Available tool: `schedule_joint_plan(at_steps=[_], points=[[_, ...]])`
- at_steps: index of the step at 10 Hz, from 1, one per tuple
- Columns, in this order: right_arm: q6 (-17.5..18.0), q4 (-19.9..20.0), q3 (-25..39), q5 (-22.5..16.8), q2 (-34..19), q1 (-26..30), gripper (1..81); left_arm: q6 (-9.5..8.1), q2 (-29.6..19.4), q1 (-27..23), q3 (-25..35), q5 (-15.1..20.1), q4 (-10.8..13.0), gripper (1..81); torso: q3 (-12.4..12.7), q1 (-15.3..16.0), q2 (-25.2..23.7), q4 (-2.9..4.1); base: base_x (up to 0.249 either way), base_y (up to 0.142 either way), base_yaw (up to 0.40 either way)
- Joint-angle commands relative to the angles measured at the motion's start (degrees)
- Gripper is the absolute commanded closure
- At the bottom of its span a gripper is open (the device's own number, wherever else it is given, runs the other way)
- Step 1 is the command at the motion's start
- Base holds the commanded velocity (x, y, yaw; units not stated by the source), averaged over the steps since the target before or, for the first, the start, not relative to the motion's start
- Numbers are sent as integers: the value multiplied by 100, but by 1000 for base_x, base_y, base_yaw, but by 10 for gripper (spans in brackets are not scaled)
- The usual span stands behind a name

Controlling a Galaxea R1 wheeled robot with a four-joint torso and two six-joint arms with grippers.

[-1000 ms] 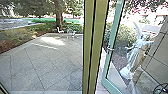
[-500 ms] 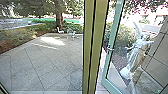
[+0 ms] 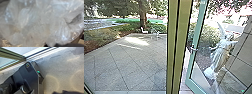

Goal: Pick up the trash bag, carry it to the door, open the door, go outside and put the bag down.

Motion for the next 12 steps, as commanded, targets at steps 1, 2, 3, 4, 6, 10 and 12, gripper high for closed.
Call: schedule_joint_plan(at_steps=[1, 2, 3, 4, 6, 10, 12], points=[[-29, 251, 188, 463, 410, -271, 10, 35, -17, -185, 9, 296, 19, 811, 0, 0, 0, 0, 0, 0, 0], [-29, 234, 171, 578, 594, -447, 10, 35, -17, -185, 9, 189, 19, 811, 0, -2, -2, 0, 0, 0, 0], [-37, 216, 127, 691, 770, -614, 10, 35, -26, -220, 9, 189, 27, 811, 2, -2, -2, 0, 0, 0, 0], [-46, 190, 13, 833, 991, -763, 10, 35, -26, -246, 0, 180, 27, 811, 2, 0, -2, 0, 0, 0, 0], [-29, 172, -346, 877, 1420, -887, 10, 35, 0, -273, -62, 171, 27, 811, 2, -2, -2, 0, 0, 0, 0], [-47, 190, -1112, 868, 2143, -887, 10, 35, -8, -273, -141, 171, 27, 811, 5, -5, -5, 583, 0, 0, 0], [-47, 190, -1244, 868, 2257, -869, 10, 35, 9, -281, -141, 171, 27, 811, 5, -5, -5, 843, 0, 0, 0]])
